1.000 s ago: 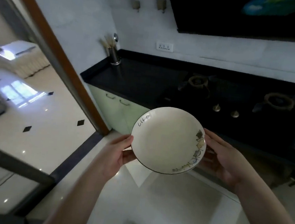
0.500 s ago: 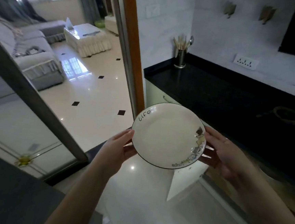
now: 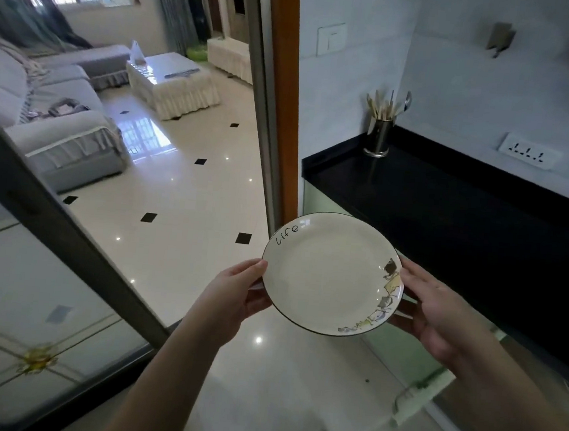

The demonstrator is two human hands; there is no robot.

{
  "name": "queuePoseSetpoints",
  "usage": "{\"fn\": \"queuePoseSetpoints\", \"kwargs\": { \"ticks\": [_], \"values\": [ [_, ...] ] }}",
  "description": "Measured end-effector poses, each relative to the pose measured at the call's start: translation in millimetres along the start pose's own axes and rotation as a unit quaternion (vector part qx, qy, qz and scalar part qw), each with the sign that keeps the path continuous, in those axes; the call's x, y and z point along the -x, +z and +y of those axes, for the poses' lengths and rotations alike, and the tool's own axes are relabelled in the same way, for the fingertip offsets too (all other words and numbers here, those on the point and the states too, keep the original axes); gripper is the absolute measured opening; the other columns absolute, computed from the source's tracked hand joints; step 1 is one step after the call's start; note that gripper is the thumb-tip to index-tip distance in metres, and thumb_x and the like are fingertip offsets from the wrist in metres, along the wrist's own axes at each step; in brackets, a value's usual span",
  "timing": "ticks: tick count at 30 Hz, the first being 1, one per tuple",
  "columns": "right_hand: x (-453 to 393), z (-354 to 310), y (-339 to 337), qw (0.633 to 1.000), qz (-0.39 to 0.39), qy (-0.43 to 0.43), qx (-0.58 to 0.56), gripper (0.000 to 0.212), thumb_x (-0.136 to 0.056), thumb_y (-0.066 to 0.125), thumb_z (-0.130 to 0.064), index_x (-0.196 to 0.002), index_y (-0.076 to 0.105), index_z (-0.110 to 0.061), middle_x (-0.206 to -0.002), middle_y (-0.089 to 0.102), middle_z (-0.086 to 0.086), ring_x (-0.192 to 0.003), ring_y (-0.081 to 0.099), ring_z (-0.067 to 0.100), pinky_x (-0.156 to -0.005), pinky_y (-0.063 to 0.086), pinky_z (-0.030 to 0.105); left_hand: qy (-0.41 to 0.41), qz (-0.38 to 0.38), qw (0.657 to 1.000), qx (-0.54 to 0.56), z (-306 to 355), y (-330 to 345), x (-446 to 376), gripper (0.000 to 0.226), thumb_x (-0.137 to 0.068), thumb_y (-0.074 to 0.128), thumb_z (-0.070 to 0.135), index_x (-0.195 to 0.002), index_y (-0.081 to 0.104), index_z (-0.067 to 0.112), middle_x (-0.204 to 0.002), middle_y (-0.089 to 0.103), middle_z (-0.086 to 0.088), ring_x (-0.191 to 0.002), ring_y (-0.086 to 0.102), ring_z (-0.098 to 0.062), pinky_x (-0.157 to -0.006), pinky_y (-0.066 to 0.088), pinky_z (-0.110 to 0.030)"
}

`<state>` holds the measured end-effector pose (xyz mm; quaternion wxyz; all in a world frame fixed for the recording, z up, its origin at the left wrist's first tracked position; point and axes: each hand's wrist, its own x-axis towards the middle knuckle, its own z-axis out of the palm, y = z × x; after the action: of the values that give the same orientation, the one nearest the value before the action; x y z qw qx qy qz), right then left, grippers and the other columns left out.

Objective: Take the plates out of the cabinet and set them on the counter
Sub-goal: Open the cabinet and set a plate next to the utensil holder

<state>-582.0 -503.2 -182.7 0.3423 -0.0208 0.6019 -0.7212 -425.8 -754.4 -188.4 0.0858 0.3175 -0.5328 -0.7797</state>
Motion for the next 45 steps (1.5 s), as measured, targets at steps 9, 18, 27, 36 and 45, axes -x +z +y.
{"fn": "queuePoseSetpoints", "kwargs": {
  "ticks": [9,18,27,36,45],
  "values": [
    [-131,-26,47,0.999,-0.037,0.019,-0.015,0.031,-0.102,0.042,-0.019,-0.121,0.063,-0.032,-0.098,0.076,-0.001,-0.075,0.073,0.019,-0.058,0.058,0.036,0.018,0.036,0.999,-0.011,74,-12,-89,0.024,-0.098,0.056,0.020,-0.093,0.079,0.013,-0.097,0.076,-0.015,-0.077,0.073,-0.025,-0.063,0.059,-0.029],
    [-234,-46,105,0.997,-0.066,0.039,-0.002,0.028,-0.101,0.045,-0.021,-0.119,0.063,-0.033,-0.100,0.075,0.000,-0.079,0.073,0.019,-0.063,0.058,0.038,0.006,0.069,0.997,-0.031,113,-63,-192,0.023,-0.099,0.055,0.023,-0.104,0.076,0.014,-0.105,0.076,-0.011,-0.085,0.072,-0.025,-0.072,0.061,-0.032],
    [-321,-70,125,0.999,0.037,0.023,0.023,0.028,-0.101,0.046,-0.024,-0.116,0.065,-0.037,-0.109,0.073,-0.001,-0.099,0.068,0.023,-0.067,0.058,0.035,-0.028,-0.037,0.996,-0.083,156,-70,-335,0.021,-0.098,0.057,0.029,-0.103,0.076,0.022,-0.101,0.077,-0.007,-0.086,0.074,-0.024,-0.067,0.059,-0.027],
    [-343,-65,66,0.983,0.174,0.015,-0.062,0.033,-0.099,0.050,-0.023,-0.129,0.056,-0.035,-0.115,0.072,0.000,-0.103,0.069,0.025,-0.076,0.058,0.040,-0.091,-0.169,0.969,-0.158,166,12,-450,0.019,-0.095,0.062,0.029,-0.107,0.074,0.021,-0.103,0.076,-0.009,-0.093,0.072,-0.026,-0.080,0.061,-0.035],
    [-382,-69,-36,0.965,0.249,0.008,-0.087,0.028,-0.099,0.051,-0.025,-0.122,0.059,-0.038,-0.114,0.072,-0.004,-0.103,0.069,0.021,-0.082,0.057,0.044,-0.167,-0.231,0.938,-0.199,123,133,-536,0.027,-0.098,0.056,0.020,-0.122,0.064,0.011,-0.107,0.075,-0.010,-0.099,0.071,-0.027,-0.092,0.056,-0.044]
  ]
}}
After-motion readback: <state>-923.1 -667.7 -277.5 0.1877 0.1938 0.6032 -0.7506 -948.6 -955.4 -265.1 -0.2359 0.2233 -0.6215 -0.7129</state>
